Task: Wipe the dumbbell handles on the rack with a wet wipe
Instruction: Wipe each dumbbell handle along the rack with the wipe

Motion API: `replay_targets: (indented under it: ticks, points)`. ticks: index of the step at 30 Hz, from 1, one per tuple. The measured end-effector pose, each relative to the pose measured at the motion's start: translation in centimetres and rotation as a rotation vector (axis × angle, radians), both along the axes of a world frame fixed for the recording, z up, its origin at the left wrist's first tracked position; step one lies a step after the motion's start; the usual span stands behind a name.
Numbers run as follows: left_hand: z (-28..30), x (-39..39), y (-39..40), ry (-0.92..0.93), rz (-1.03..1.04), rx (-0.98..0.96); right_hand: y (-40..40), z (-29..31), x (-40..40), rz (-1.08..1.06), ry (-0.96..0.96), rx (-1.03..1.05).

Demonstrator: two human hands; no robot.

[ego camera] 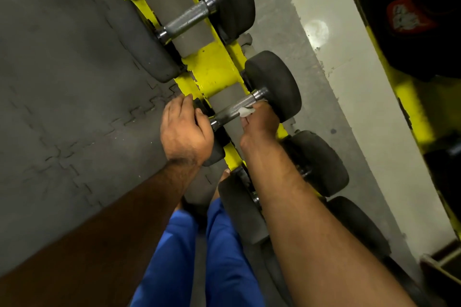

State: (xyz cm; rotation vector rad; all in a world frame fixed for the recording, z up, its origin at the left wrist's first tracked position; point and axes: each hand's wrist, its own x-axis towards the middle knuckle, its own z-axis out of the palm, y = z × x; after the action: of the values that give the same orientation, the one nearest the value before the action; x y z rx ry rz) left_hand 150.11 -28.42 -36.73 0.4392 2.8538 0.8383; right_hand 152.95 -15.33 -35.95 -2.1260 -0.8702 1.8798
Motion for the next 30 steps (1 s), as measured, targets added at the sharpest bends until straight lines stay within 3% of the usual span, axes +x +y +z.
replay_targets:
  ticks: [4,7,9,13,17,21,25,30]
  points:
    - [0.1,0.1,0.0,0.000,0.014,0.002,-3.6,0.9,0.6,0.072,0.154,-0.158]
    - [0.2,0.1,0.0,0.006,0.010,0.001,-1.1,0.7,0.4,-0.026,0.278,-0.110]
    - [0.3,0.1,0.0,0.000,0.008,-0.002,-0.6,0.2,0.5,-0.029,0.237,-0.063]
    - [0.4,0.0,0.0,-0.010,0.008,0.005,-4.1,0.5,1.6,0.303,0.229,-0.176]
    - [0.3,0.1,0.0,-0.004,0.009,0.004,-0.7,0.2,0.9,0.110,0.296,-0.146]
    - [0.3,0.1,0.0,-0.009,0.008,-0.002,-3.2,-0.1,2.0,0.349,0.232,-0.199]
    - [0.0,0.1,-0.1,-0.005,0.011,0.002,-0.5,-0.5,1.2,0.144,0.257,-0.180]
    - [0.0,0.1,0.0,0.000,0.006,0.002,-2.0,-0.8,1.9,0.345,0.257,-0.222]
